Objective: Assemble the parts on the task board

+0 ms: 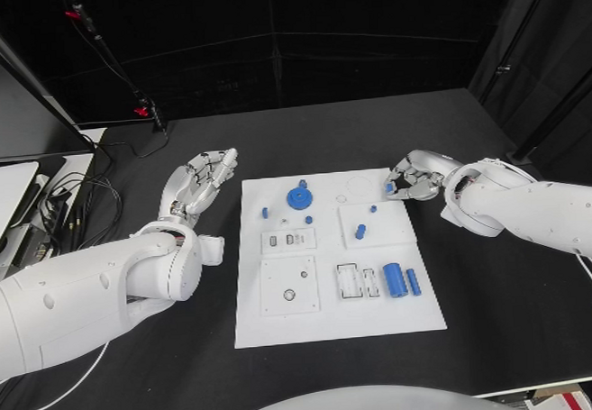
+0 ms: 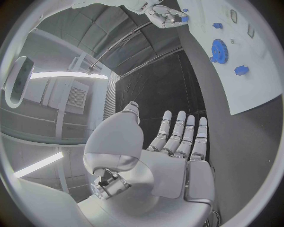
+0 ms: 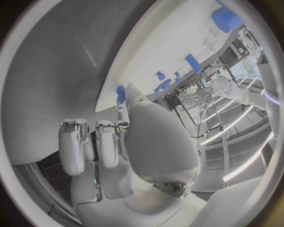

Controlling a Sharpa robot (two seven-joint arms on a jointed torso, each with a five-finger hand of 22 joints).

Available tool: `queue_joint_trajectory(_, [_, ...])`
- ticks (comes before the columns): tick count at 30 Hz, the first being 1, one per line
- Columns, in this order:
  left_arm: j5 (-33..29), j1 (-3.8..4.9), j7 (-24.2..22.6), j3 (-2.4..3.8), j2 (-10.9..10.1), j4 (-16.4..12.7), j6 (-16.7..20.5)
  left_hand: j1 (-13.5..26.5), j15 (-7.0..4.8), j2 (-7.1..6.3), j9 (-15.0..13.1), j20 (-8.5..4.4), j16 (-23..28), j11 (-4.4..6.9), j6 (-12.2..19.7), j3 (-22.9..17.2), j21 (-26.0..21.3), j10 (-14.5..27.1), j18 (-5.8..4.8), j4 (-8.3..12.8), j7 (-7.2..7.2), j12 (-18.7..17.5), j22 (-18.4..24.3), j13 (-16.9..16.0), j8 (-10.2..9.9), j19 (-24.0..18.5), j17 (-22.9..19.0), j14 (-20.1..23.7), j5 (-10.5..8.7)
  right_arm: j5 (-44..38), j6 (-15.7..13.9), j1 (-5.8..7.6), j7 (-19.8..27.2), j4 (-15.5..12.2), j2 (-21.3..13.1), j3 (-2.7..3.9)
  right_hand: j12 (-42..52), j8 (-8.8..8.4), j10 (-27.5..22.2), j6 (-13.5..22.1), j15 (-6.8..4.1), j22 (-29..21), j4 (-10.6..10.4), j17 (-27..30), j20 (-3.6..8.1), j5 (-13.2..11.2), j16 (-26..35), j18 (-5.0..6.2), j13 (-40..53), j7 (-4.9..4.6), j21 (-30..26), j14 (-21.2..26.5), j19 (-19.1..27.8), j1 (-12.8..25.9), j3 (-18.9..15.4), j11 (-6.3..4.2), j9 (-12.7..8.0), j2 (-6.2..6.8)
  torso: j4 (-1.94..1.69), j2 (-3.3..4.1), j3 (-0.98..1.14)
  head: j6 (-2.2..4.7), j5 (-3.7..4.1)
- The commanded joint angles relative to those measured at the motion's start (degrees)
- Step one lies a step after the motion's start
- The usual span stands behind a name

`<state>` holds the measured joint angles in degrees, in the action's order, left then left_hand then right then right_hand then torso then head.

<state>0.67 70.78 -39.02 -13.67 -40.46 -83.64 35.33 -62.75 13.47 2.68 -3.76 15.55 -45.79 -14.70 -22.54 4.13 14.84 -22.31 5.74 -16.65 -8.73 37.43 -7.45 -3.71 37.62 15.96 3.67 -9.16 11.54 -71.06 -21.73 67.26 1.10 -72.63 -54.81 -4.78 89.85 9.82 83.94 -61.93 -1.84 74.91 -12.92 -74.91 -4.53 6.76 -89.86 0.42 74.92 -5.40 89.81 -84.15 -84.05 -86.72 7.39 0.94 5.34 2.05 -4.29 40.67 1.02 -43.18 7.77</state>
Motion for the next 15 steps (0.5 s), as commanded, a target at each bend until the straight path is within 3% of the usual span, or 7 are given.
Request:
queue_joint_trajectory(1, [0.4,0.07,-14.3,0.05,0.0,-0.1,-0.4,0.0,0.18,0.67,0.0,0.33,-0.1,0.11,-0.4,0.4,0.2,-0.3,0.59,0.0,-7.93,0.1,-0.1,0.0,-0.4,-0.1,0.0,-0.2,0.37,0.5,-6.5,0.09,3.4,-0.7,0.0,0.05,0.1,0.25,6.1,-1.1,0.45,15.1,0.4,-15.1,-0.32,0.3,-0.1,-0.42,15.1,0.5,0.2,-5.8,-6.0,-0.2,0.1,0.42,0.4,-0.7,-0.05,0.01,0.0,0.04,-0.18])
queue_joint_trajectory(7, [0.4,0.07,-14.3,0.05,-0.1,-0.1,-0.4,0.0,0.18,0.67,0.0,0.33,-0.1,0.11,-0.4,0.4,0.2,-0.3,0.59,0.0,-7.93,0.1,-0.1,0.0,-0.4,-0.1,0.0,-0.2,0.37,2.8,-9.3,0.17,4.2,-3.7,-0.5,0.11,0.1,-0.06,6.1,-1.3,0.6,15.1,0.6,-15.1,-0.43,0.8,-0.1,-0.42,15.1,0.19,0.2,-5.8,-6.0,-0.3,0.1,0.67,0.3,-0.69,0.0,-0.08,-0.1,0.08,-0.75])
queue_joint_trajectory(11, [0.4,0.07,-14.3,0.05,0.2,0.0,-0.3,0.0,0.18,0.67,0.0,0.33,-0.1,0.11,-0.4,0.4,0.2,-0.3,0.59,0.0,-7.93,0.1,-0.1,0.0,-0.4,-0.1,0.0,-0.2,0.37,3.7,-8.3,0.47,2.6,-6.8,-0.7,0.17,0.1,-0.21,6.1,-1.4,0.71,15.1,0.6,-15.1,-0.51,1.0,-0.1,-0.42,15.1,0.02,0.2,-5.8,-6.0,-0.2,0.0,0.81,0.2,-0.74,-0.2,-0.04,-0.1,0.0,-1.06])
queue_joint_trajectory(15, [0.4,0.07,-14.2,0.05,0.3,0.0,-0.3,0.0,0.18,0.67,0.0,0.33,-0.1,0.11,-0.4,0.4,0.2,-0.3,0.59,0.0,-7.93,0.1,-0.1,0.0,-0.4,-0.1,0.0,-0.2,0.37,4.0,-6.5,0.7,0.6,-9.8,0.3,0.19,0.1,-0.57,6.1,-1.6,0.93,15.1,0.9,-15.1,-0.7,1.8,-0.1,-0.42,15.1,-0.17,0.2,-5.8,-6.0,-0.2,0.1,1.03,0.1,-0.84,-0.04,0.03,-0.04,-0.1,-1.89])
